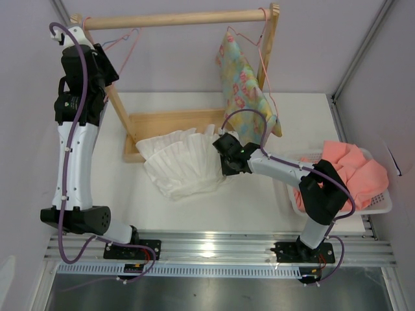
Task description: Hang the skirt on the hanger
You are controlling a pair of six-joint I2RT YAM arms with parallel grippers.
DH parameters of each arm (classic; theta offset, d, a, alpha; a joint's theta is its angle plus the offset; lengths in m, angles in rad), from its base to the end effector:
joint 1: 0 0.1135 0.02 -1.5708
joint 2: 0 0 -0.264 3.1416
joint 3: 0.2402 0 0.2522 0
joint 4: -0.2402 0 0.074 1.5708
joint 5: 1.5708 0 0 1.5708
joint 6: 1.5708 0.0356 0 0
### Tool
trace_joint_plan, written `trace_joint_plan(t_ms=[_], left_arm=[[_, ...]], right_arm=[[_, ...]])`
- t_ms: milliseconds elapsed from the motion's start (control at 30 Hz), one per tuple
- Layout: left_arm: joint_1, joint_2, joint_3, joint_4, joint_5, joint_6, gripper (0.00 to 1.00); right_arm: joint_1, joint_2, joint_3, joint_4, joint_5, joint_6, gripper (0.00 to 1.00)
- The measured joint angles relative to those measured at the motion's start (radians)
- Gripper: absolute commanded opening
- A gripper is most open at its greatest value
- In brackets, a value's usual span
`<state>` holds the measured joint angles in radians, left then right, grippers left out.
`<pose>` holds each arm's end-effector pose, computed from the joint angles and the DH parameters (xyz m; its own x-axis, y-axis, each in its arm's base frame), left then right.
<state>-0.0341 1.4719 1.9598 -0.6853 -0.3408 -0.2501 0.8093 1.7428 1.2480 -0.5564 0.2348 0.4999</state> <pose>0.2879 0.0021 0.5229 -0.1168 -0.2294 -0.9663 -0.3347 0.9251 -0.1792 0.2566 0.2572 0.2158 -0.8249 -0.1896 -0.5326 -0.2607 0.9635 0.0608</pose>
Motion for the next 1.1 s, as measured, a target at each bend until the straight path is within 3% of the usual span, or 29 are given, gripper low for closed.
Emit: trace_joint_plan(t_ms=[633, 1100], left_arm=[[-0.003, -0.005, -0.016, 0.010, -0.023, 0.044, 0.56], [-0.008, 0.056, -0.017, 0.014, 0.005, 0.051, 0.47]], right_arm=[[0.000, 0.015, 0.011, 0.000, -0.008, 0.000, 0.00], [0.000, 0.015, 0.018, 0.000, -0.008, -0.004, 0.00]])
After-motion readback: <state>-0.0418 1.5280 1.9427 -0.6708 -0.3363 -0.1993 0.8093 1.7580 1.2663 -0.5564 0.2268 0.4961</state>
